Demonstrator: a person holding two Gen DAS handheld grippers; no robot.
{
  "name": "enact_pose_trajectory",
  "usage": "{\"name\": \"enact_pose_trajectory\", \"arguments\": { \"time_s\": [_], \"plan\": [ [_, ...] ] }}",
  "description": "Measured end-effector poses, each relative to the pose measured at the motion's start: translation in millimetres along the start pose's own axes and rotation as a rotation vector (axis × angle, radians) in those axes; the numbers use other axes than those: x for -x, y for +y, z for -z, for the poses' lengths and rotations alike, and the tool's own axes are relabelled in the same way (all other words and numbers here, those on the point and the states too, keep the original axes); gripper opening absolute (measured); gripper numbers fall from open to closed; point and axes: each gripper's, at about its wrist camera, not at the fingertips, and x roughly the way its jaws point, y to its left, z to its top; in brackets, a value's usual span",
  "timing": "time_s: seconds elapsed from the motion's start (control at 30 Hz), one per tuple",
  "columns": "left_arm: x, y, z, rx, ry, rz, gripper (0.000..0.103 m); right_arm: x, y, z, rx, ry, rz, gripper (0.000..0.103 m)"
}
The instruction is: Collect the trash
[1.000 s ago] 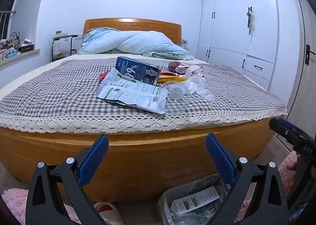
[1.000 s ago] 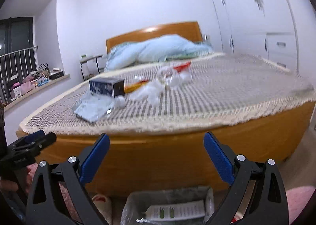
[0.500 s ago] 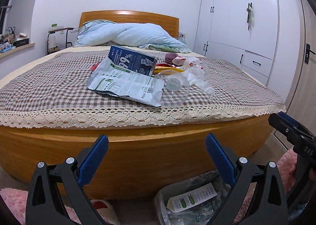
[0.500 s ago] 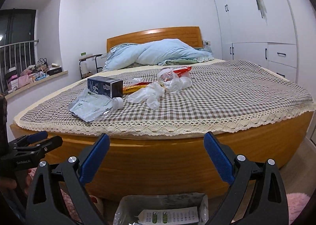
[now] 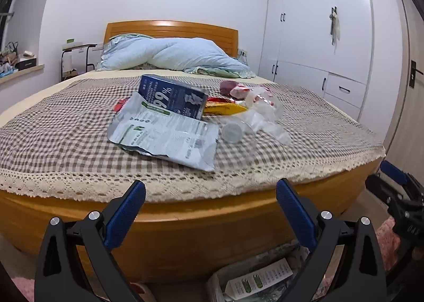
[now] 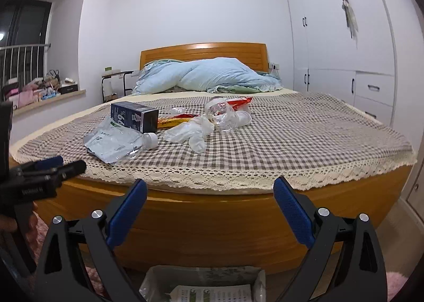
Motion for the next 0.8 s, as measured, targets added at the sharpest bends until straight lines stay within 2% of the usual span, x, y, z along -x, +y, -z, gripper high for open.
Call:
{"name": "enact_pose_trajectory", "arguments": {
  "time_s": [0.13,0.47,0.67,0.8],
  "plan": [
    [-6,6,-5,0.022,0.008,0.012,0.095,-7,4,-3,0.032,-0.009,0.028,0.092],
    [-36,-13,-20,-0.092,0.02,0.02,0.095,-33,5,-18,0.053,-0.017,0.071,0.092],
    [-64,-22,-32,-0.131,0.058,0.026,0.095,-51,1,-29,0.079,-0.021,0.09,0.092],
    [-83,-23,-39,-0.123,0.085,0.018,0.095,-63,-3,-36,0.08,-0.02,0.104,0.092]
  ]
}}
